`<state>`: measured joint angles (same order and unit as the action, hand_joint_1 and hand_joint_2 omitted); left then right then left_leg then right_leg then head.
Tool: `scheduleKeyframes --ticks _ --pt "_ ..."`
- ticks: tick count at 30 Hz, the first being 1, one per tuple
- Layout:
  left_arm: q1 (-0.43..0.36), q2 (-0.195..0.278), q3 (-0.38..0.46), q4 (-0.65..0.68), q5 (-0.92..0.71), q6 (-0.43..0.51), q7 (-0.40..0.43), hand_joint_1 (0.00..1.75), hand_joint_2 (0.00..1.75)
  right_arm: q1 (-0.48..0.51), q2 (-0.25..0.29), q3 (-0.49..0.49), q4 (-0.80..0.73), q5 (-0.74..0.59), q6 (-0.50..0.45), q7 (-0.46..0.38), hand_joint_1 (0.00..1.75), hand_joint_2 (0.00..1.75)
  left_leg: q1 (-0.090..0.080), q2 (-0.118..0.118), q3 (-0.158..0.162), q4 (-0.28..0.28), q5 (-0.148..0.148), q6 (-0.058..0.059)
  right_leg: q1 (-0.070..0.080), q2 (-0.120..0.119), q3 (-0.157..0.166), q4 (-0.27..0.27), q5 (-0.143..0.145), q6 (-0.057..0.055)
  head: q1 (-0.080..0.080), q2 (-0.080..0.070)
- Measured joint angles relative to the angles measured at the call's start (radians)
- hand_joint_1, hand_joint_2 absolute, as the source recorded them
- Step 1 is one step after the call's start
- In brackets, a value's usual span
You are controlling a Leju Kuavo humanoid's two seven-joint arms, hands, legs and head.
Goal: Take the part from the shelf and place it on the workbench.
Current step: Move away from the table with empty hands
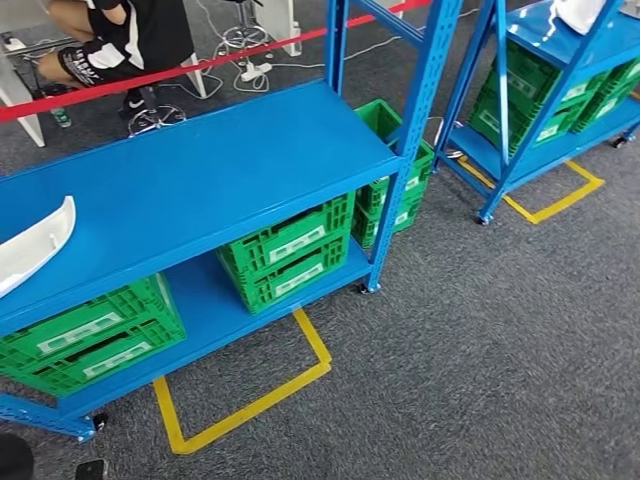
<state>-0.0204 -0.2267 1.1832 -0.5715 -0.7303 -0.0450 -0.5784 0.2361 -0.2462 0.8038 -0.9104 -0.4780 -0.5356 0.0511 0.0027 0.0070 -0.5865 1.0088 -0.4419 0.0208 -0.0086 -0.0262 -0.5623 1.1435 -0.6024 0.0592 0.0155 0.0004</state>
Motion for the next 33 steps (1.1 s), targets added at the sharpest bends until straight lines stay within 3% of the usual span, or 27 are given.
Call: scheduleKeyframes --ticks 2,3,4,5,7,9,11,12,14,16,18,19,21,23,25,27,29,31,33 --pt "-0.003 0.001 0.000 0.004 0.000 0.002 -0.001 0.00 0.00 0.002 -0.002 0.006 0.000 -0.009 -0.008 0.000 0.00 0.00 -0.001 -0.026 0.000 0.000 -0.001 0.005 0.000 0.022 -0.072 0.137 -0.051 0.000 0.001 0.000" --pt "-0.003 0.001 0.000 0.007 0.000 0.003 -0.001 0.00 0.00 0.003 -0.002 0.009 0.000 -0.012 -0.010 0.000 0.00 0.00 -0.001 -0.040 0.002 0.000 -0.001 0.005 0.001 0.024 -0.097 0.172 -0.053 -0.002 0.001 0.000" --pt "-0.002 0.002 0.000 0.010 0.000 0.003 -0.001 0.00 0.00 0.003 -0.003 0.011 0.001 -0.013 -0.010 0.000 0.00 0.00 -0.001 -0.055 0.004 0.000 -0.001 0.005 0.001 0.026 -0.102 0.166 -0.033 -0.004 0.002 0.000" --pt "-0.002 0.002 0.000 0.011 0.000 0.003 -0.001 0.00 0.00 0.003 -0.003 0.012 0.001 -0.013 -0.011 0.000 0.00 0.00 -0.001 -0.070 0.006 0.001 -0.002 0.005 0.000 0.031 -0.089 0.121 0.005 -0.006 0.002 0.000" --pt "-0.003 0.003 0.000 0.014 0.001 0.003 -0.001 0.00 0.00 0.003 -0.004 0.014 0.001 -0.013 -0.012 0.000 0.00 0.00 -0.001 -0.099 0.010 0.002 -0.004 -0.001 -0.005 0.072 -0.033 -0.021 0.082 -0.010 0.002 0.000" --pt "-0.004 0.004 -0.001 0.016 0.001 0.003 -0.001 0.00 0.00 0.002 -0.004 0.016 0.001 -0.014 -0.014 0.000 0.00 0.00 -0.001 -0.124 0.007 0.003 -0.004 -0.012 -0.009 0.108 0.005 -0.102 0.107 -0.013 0.001 0.000" --pt "-0.001 0.005 -0.001 0.018 0.001 0.004 -0.002 0.00 0.00 0.001 -0.005 0.018 0.001 -0.018 -0.018 -0.001 0.00 0.00 0.002 -0.146 0.001 0.000 0.002 -0.026 -0.007 0.099 0.013 -0.110 0.105 -0.020 0.000 0.000" --pt "0.001 0.006 -0.001 0.019 0.001 0.005 -0.004 0.00 0.00 -0.001 -0.005 0.018 0.001 -0.020 -0.020 -0.001 0.00 0.00 0.003 -0.142 -0.001 -0.001 0.002 -0.032 -0.007 0.088 0.014 -0.113 0.108 -0.026 0.001 0.000" --pt "0.002 0.009 -0.001 0.022 0.001 0.008 -0.006 0.00 0.00 -0.002 -0.006 0.020 0.001 -0.024 -0.025 -0.003 0.00 0.00 0.000 -0.093 -0.020 0.037 -0.026 -0.044 -0.009 0.063 0.017 -0.119 0.112 -0.037 -0.006 0.000" --pt "-0.004 0.009 -0.002 0.027 0.001 0.009 -0.009 0.00 0.00 0.000 -0.006 0.022 0.002 -0.029 -0.029 -0.005 0.00 0.00 -0.002 -0.033 -0.075 0.153 -0.090 -0.052 -0.007 0.032 0.019 -0.122 0.112 -0.045 -0.012 0.000" --pt "-0.006 0.009 -0.003 0.031 0.001 0.011 -0.011 0.00 0.00 0.000 -0.006 0.025 0.002 -0.033 -0.034 -0.007 0.00 0.00 0.000 -0.018 -0.127 0.263 -0.129 -0.056 -0.005 0.000 0.020 -0.122 0.110 -0.048 -0.013 0.000" --pt "-0.005 0.010 -0.003 0.033 0.001 0.012 -0.011 0.00 0.00 -0.001 -0.006 0.025 0.003 -0.034 -0.037 -0.009 0.00 0.00 0.000 -0.016 -0.130 0.272 -0.121 -0.057 -0.005 -0.014 0.021 -0.122 0.108 -0.048 -0.013 0.000" --pt "-0.003 0.012 -0.003 0.034 0.002 0.015 -0.011 0.00 0.00 -0.004 -0.006 0.026 0.004 -0.039 -0.044 -0.014 0.00 0.00 0.000 -0.002 -0.083 0.185 -0.062 -0.055 -0.005 -0.039 0.026 -0.122 0.105 -0.046 -0.013 0.000" --pt "-0.006 0.013 -0.005 0.036 0.004 0.016 -0.012 0.00 0.00 -0.008 -0.007 0.030 0.004 -0.046 -0.053 -0.022 0.00 0.00 -0.005 0.045 -0.015 0.055 -0.013 -0.047 0.000 -0.061 0.032 -0.121 0.098 -0.039 -0.014 0.000" --pt "-0.009 0.014 -0.006 0.038 0.006 0.017 -0.012 0.00 0.00 -0.011 -0.008 0.035 0.004 -0.054 -0.062 -0.029 0.00 0.00 -0.011 0.069 0.012 -0.003 -0.005 -0.035 0.007 -0.083 0.039 -0.122 0.092 -0.029 -0.012 0.000" --pt "-0.008 0.014 -0.007 0.039 0.007 0.018 -0.012 0.00 0.00 -0.014 -0.008 0.037 0.004 -0.064 -0.069 -0.039 0.00 0.00 -0.011 0.046 0.011 -0.009 -0.004 -0.021 0.007 -0.100 0.047 -0.127 0.088 -0.019 -0.011 0.000" --pt "-0.005 0.015 -0.008 0.040 0.008 0.020 -0.012 0.00 0.00 -0.019 -0.009 0.040 0.005 -0.079 -0.077 -0.053 0.00 0.00 -0.005 0.025 0.014 -0.015 0.000 -0.009 0.003 -0.061 0.040 -0.100 0.065 -0.008 -0.007 0.000" --pt "-0.007 0.017 -0.013 0.041 0.011 0.023 -0.012 0.00 0.00 -0.021 -0.010 0.041 0.009 -0.104 -0.087 -0.079 0.00 0.00 -0.001 0.007 0.015 -0.018 0.003 0.000 0.000 0.001 -0.010 0.010 0.006 -0.002 0.000 0.000" --pt "-0.008 0.017 -0.018 0.041 0.016 0.028 -0.012 0.00 0.00 -0.021 -0.011 0.041 0.017 -0.132 -0.094 -0.113 0.00 0.00 -0.001 -0.012 0.015 -0.017 0.002 0.003 0.000 0.023 -0.075 0.137 -0.040 0.000 0.002 0.000"
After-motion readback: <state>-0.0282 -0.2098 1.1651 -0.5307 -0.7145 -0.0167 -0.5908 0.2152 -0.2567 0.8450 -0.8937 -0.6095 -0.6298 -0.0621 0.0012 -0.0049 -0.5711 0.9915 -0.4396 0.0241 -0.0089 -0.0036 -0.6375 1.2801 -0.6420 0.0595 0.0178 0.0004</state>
